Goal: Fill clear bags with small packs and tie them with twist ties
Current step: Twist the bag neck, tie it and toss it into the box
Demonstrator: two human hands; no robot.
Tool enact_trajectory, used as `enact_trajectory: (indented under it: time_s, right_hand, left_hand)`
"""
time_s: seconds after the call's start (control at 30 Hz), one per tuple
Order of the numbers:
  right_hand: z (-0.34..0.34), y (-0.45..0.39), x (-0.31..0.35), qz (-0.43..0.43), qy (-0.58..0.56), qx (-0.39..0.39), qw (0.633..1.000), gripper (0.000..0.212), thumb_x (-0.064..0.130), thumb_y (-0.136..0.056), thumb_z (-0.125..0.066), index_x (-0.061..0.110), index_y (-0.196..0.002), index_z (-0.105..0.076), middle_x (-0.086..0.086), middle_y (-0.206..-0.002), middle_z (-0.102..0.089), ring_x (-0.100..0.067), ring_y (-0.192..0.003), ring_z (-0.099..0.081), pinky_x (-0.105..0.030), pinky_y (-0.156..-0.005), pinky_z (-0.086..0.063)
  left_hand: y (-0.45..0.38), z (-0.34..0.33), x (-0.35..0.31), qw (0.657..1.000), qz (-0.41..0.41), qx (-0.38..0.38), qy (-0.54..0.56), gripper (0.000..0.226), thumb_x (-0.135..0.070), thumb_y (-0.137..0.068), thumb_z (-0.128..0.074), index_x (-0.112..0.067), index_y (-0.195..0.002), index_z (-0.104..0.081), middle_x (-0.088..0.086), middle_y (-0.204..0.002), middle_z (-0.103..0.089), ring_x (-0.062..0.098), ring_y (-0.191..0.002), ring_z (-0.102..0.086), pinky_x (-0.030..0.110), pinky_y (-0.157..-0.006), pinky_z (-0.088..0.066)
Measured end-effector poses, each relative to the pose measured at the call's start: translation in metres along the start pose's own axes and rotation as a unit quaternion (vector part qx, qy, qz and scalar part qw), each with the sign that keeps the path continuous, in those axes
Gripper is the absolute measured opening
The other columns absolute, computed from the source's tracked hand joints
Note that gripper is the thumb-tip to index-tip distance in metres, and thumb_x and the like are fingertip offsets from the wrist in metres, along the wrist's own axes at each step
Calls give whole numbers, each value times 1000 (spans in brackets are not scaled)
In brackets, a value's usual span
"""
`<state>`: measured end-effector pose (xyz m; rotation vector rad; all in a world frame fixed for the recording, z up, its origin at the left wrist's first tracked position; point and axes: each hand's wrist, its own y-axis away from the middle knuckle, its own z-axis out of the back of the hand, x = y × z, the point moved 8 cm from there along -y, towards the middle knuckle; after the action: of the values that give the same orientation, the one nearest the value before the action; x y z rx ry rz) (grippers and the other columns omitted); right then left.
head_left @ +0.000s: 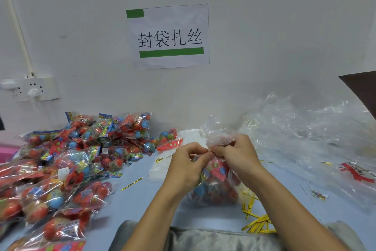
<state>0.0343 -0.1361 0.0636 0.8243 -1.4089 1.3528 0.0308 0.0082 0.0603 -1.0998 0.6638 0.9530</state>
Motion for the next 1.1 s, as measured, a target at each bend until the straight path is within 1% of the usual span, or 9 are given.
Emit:
enact_trajectory:
  time_s: [0.17, 0.3, 0.4, 0.53, 0.63, 0.7, 0.87, 1.0, 1.1]
  right_hand:
    - [3, 0, 0, -15, -29, -34, 999, 24, -1, -88, -69, 13, -71, -76, -2, -67, -74, -14, -63, -71, -23, -54, -56]
    - [29, -6, 2, -11, -90, -127, 988, 15, 6, -92, -69, 12, -79, -73, 2, -69, -69, -19, -73, -64, -26, -64, -54]
    - [48, -9, 3, -21, -153, -160, 975, 9, 3, -95, -65, 6, -88, -70, -4, -82, -66, -24, -82, -60, -39, -78, -52]
    - [55, -8, 10, 4, -221, -156, 963, 20, -3, -95, -62, 10, -81, -70, 8, -80, -75, -15, -90, -68, -32, -84, -54]
    - [44, -6, 18, 24, -230, -128, 964, 27, -4, -95, -61, 13, -77, -73, 9, -78, -76, -14, -90, -69, -34, -88, -55]
    - [36, -5, 22, 33, -229, -102, 967, 30, -1, -95, -61, 16, -75, -75, 7, -78, -77, -11, -83, -72, -31, -82, -57]
    - [43, -5, 24, 66, -152, -153, 974, 25, 9, -94, -69, 18, -71, -72, 10, -64, -68, -2, -60, -62, -16, -55, -50]
    - [38, -9, 5, -17, -90, -139, 986, 12, 23, -100, -60, 20, -103, -71, 3, -101, -71, -17, -99, -66, -34, -82, -56]
    - [11, -5, -4, -111, -127, -17, 986, 28, 43, -101, -53, 21, -113, -67, -5, -117, -67, -29, -104, -66, -45, -83, -55]
  left_hand:
    - [-2, -1, 6, 1000, 7, -10, -14, 6, -28, -95, -65, -23, -91, -67, -8, -90, -69, 6, -86, -63, 16, -74, -50]
    - [1, 6, 20, 995, 100, -18, 25, 26, -49, -93, -61, -25, -99, -64, -3, -104, -69, 3, -85, -64, 9, -59, -45]
    - [5, 11, 31, 976, 203, -22, 70, 29, -61, -93, -51, -33, -95, -59, -7, -124, -60, 11, -95, -62, 26, -77, -50]
    - [25, -9, 46, 891, 363, 53, 266, 61, -73, -84, -54, -22, -117, -62, 17, -109, -69, 41, -94, -71, 47, -75, -61]
    - [35, -36, 31, 790, 390, 182, 437, 76, -73, -82, -55, -9, -122, -70, 30, -121, -65, 55, -101, -65, 52, -75, -60]
    - [33, -40, 21, 765, 369, 206, 486, 69, -65, -85, -55, -7, -120, -70, 30, -125, -63, 56, -104, -63, 49, -74, -62]
    - [18, -32, 20, 785, 316, 113, 520, 55, -30, -70, -67, 0, -117, -70, 27, -119, -67, 47, -112, -61, 40, -60, -60]
    - [6, -13, 18, 818, 237, 2, 525, 21, -22, -72, -66, -13, -87, -78, 15, -99, -74, 27, -81, -72, 41, -70, -61]
    - [-3, 3, 25, 850, 184, -105, 482, 31, -15, -89, -63, -18, -119, -56, 7, -111, -68, 22, -87, -70, 41, -67, -61]
